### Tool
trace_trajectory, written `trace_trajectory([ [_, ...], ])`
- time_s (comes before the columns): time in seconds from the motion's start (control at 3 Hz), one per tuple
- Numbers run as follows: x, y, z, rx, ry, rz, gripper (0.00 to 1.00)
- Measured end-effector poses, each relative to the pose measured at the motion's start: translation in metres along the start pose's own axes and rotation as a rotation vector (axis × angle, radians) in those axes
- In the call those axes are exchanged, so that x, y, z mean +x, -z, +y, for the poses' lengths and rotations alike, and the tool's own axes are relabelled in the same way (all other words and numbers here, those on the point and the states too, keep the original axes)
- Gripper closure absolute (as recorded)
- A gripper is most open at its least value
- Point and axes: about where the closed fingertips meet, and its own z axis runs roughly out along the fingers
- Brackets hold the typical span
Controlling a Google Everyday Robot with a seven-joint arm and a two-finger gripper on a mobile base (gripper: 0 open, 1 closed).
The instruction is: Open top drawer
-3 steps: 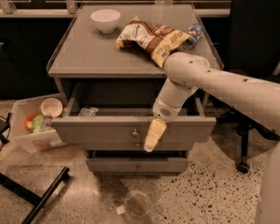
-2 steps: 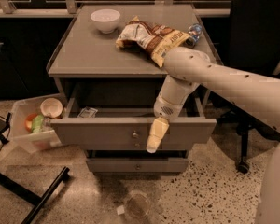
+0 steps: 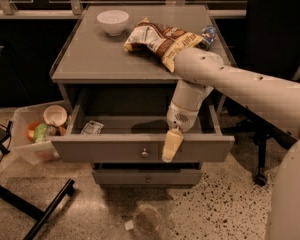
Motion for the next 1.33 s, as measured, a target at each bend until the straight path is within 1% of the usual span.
trace_trajectory([
  [0.33, 0.001, 0.002, 0.000, -0.003, 0.000, 0.003, 0.65],
  [0.67, 0.005, 0.004, 0.008, -0.018, 0.002, 0.017, 0.89],
  [1.0, 0.007, 0.006, 0.014, -0.020, 0.007, 0.016, 1.00],
  [1.33, 0.010, 0.001, 0.014, -0.028, 0.007, 0.006, 1.00],
])
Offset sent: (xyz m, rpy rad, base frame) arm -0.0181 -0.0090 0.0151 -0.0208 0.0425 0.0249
